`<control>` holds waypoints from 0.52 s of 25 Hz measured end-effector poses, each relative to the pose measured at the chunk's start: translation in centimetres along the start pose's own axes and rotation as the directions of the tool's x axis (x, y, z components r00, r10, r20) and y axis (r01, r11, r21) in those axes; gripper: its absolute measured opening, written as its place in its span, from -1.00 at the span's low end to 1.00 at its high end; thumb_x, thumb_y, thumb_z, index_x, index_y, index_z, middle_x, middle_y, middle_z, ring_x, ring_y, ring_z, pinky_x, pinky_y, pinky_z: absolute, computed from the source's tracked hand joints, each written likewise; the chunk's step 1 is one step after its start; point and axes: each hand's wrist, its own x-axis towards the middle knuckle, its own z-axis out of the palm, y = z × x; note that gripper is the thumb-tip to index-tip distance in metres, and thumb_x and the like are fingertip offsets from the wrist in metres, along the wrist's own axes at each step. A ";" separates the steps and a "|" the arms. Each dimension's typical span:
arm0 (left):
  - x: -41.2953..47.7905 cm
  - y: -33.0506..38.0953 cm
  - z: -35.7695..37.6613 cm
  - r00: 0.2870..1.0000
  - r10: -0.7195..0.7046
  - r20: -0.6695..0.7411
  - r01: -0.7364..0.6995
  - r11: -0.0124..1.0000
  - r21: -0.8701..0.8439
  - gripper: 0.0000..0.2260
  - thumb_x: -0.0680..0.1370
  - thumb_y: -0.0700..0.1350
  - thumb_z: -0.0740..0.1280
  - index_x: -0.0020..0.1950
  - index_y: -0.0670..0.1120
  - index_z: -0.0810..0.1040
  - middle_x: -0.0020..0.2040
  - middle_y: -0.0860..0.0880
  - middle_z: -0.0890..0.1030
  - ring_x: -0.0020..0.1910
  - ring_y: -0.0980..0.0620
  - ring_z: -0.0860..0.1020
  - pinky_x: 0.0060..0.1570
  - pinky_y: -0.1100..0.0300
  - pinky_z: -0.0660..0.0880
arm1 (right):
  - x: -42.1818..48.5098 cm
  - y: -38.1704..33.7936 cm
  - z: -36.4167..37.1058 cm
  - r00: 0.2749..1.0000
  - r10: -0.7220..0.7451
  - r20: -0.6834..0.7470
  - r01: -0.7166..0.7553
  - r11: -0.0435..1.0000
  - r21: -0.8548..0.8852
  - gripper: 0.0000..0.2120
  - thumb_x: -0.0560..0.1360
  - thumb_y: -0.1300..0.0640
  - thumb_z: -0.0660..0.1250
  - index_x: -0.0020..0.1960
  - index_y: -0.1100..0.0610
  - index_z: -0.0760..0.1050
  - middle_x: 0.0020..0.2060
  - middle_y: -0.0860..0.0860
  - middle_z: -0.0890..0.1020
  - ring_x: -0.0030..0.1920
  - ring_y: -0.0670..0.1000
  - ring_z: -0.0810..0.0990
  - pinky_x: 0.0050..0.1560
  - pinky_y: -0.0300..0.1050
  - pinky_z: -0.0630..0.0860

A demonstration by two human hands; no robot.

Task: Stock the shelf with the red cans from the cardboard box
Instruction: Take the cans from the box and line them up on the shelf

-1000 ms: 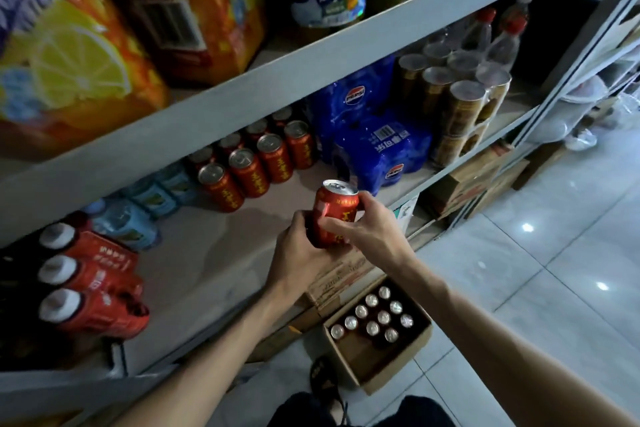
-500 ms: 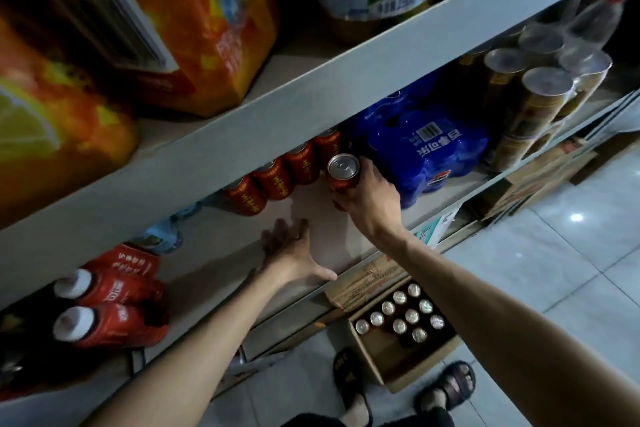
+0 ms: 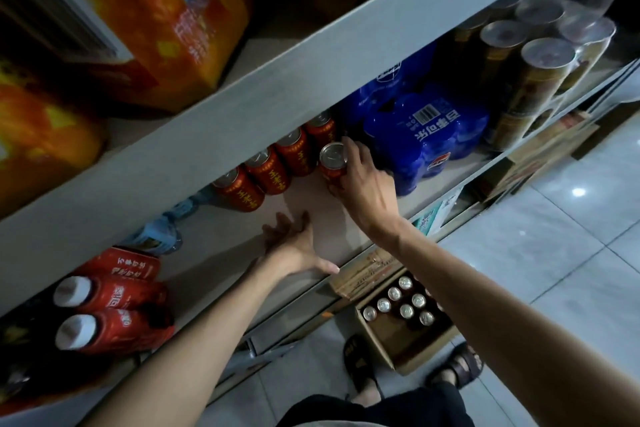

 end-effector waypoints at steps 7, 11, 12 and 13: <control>-0.7 0.1 -0.5 0.999 0.031 -0.017 -0.030 0.999 0.014 0.23 0.28 0.39 0.45 0.59 -0.07 -0.29 0.55 -0.40 -0.19 0.53 -0.45 -0.15 0.48 -0.35 -0.07 | 6.7 1.9 -5.7 0.805 -0.381 0.455 0.502 0.845 -0.182 -0.53 0.48 -0.06 0.36 0.36 -0.08 0.38 0.30 0.08 0.47 0.21 0.13 0.48 0.07 0.07 0.55; -0.6 0.1 -0.5 0.999 0.048 -0.014 -0.048 0.999 0.006 0.23 0.29 0.39 0.45 0.59 -0.09 -0.29 0.55 -0.39 -0.19 0.53 -0.45 -0.17 0.47 -0.35 -0.06 | 6.0 0.5 -5.2 0.859 -0.277 0.430 0.388 0.901 -0.194 -0.49 0.45 -0.22 0.35 0.30 -0.01 0.36 0.13 0.07 0.55 0.01 0.11 0.58 -0.07 0.01 0.57; -0.5 0.1 -0.5 0.998 0.057 -0.014 -0.057 0.998 0.010 0.23 0.29 0.39 0.44 0.59 -0.11 -0.29 0.56 -0.40 -0.18 0.53 -0.45 -0.16 0.47 -0.35 -0.06 | 5.6 0.1 -4.7 0.879 -0.267 0.394 0.372 0.902 -0.218 -0.47 0.44 -0.20 0.37 0.29 0.03 0.36 0.11 0.09 0.56 0.00 0.12 0.58 -0.08 0.01 0.57; -0.5 0.0 -0.4 0.998 0.062 -0.013 -0.062 0.998 0.013 0.23 0.30 0.39 0.44 0.59 -0.12 -0.29 0.55 -0.40 -0.18 0.53 -0.45 -0.16 0.47 -0.35 -0.06 | 5.4 -0.1 -4.2 0.898 -0.263 0.352 0.355 0.906 -0.229 -0.48 0.44 -0.17 0.38 0.27 0.07 0.36 0.09 0.11 0.57 0.01 0.15 0.58 -0.08 0.02 0.56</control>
